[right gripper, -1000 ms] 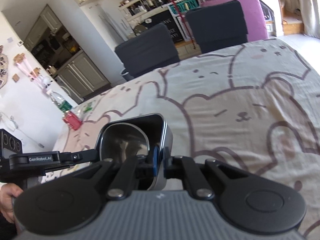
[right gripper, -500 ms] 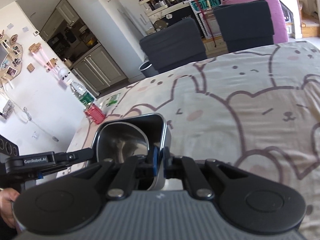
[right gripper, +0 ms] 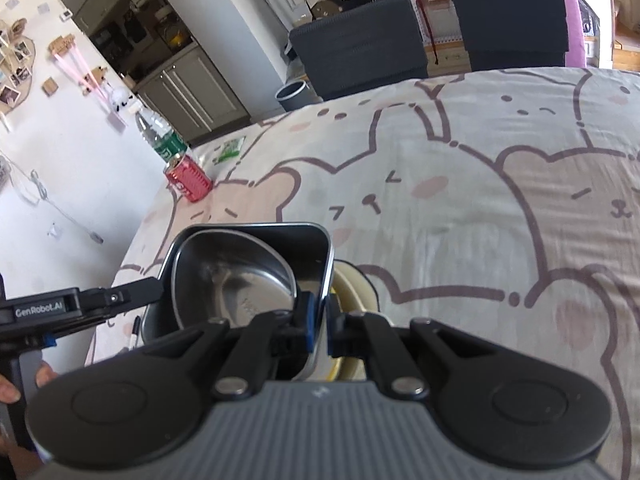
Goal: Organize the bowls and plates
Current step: 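Lift the nested stainless set and lower it onto the cream dish stack, then open both grippers to release the stainless set on the stack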
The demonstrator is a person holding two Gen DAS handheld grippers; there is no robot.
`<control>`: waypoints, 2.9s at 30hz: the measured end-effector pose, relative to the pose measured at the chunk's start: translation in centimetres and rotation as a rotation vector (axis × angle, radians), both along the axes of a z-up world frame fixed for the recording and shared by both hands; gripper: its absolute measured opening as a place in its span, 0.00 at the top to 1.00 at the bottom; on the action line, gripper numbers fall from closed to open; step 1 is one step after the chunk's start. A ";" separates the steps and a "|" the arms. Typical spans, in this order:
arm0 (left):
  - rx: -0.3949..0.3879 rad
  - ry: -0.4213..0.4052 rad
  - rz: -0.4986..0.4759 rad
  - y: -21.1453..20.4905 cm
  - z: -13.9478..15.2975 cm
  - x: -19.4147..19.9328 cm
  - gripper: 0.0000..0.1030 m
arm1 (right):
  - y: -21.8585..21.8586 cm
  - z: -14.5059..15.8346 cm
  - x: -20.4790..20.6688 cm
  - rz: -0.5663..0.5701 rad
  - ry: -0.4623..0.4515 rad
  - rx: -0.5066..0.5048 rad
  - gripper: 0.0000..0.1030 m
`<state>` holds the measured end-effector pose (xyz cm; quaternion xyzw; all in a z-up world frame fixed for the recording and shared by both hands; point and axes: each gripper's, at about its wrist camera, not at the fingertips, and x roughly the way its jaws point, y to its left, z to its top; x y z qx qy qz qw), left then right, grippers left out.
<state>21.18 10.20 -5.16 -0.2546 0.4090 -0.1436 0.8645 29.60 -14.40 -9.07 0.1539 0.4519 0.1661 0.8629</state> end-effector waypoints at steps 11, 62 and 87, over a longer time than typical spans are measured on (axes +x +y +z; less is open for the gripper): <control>0.056 0.080 -0.006 0.6 -2.3 0.7 0.97 | 2.5 -1.6 0.6 0.034 0.059 -0.089 0.94; 0.180 0.134 -0.018 0.3 -2.7 0.7 0.81 | 3.2 -1.9 0.6 0.076 0.084 -0.183 0.84; 0.385 -0.098 0.093 -3.5 6.9 -10.8 0.04 | -1.8 7.5 -10.0 -0.051 -0.245 -0.142 0.30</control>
